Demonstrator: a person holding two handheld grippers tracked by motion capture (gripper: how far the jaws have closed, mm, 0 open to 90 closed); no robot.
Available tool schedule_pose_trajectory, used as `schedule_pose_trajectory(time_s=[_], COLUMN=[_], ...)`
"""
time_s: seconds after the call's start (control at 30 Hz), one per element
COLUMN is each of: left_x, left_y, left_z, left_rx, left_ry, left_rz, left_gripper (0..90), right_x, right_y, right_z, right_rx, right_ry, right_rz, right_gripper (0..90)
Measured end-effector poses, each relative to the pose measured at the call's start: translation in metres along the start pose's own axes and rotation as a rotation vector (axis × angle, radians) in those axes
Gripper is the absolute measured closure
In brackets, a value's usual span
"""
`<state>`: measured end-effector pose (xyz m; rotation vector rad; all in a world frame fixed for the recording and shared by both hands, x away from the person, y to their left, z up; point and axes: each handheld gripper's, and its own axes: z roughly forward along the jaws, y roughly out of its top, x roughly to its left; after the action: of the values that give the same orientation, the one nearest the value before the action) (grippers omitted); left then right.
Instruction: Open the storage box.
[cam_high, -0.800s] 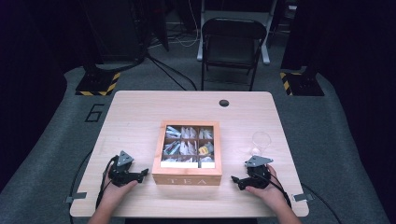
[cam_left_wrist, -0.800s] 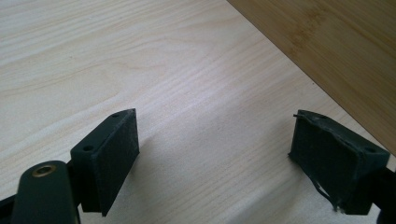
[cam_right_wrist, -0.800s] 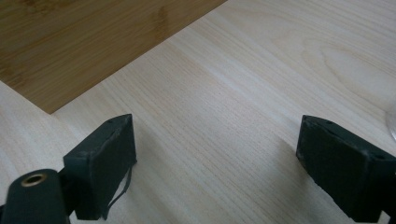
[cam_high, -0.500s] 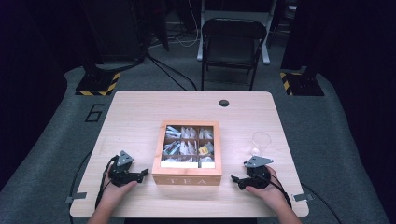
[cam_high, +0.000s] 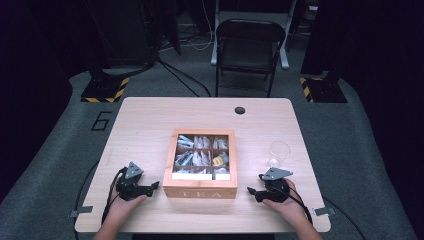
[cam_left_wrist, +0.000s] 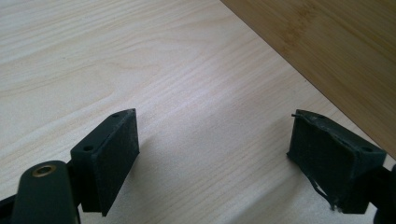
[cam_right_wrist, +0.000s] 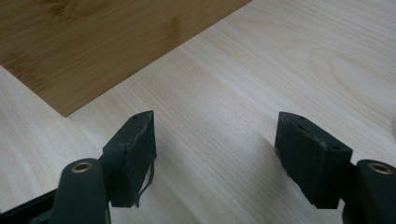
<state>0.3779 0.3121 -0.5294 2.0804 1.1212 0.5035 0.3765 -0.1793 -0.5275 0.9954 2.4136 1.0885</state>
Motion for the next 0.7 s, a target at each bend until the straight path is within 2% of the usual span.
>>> schedule_pose_trajectory(time_s=[0.13,0.27,0.33,0.37,0.5,0.57,0.7], left_x=[0.001,0.001,0.000,-0.001,-0.004,-0.006,-0.010], left_y=[-0.001,0.000,0.001,0.002,0.003,0.004,0.006], left_z=[-0.001,-0.003,-0.005,-0.007,-0.012,-0.014,-0.021], left_rx=[-0.016,-0.007,0.001,-0.006,-0.015,-0.014,-0.028], left_ry=[0.009,0.003,-0.017,-0.017,-0.042,-0.053,-0.067], left_rz=[-0.008,-0.004,-0.001,0.000,-0.001,0.012,0.007], left_gripper=[21.5,29.9,32.1,33.5,35.6,37.3,39.2], right_x=[-0.001,0.000,0.001,0.003,0.008,0.012,0.017], right_y=[0.001,0.002,0.004,0.006,0.011,0.014,0.018], right_z=[0.000,0.000,-0.002,-0.004,-0.009,-0.013,-0.018], right_rx=[-0.004,0.000,0.019,0.007,-0.009,-0.025,-0.046], right_ry=[0.005,0.011,0.022,0.026,0.040,0.043,0.044], right_rz=[-0.005,-0.006,-0.011,-0.028,-0.028,-0.038,-0.029], right_gripper=[31.5,36.9,39.9,41.8,45.5,45.9,45.8])
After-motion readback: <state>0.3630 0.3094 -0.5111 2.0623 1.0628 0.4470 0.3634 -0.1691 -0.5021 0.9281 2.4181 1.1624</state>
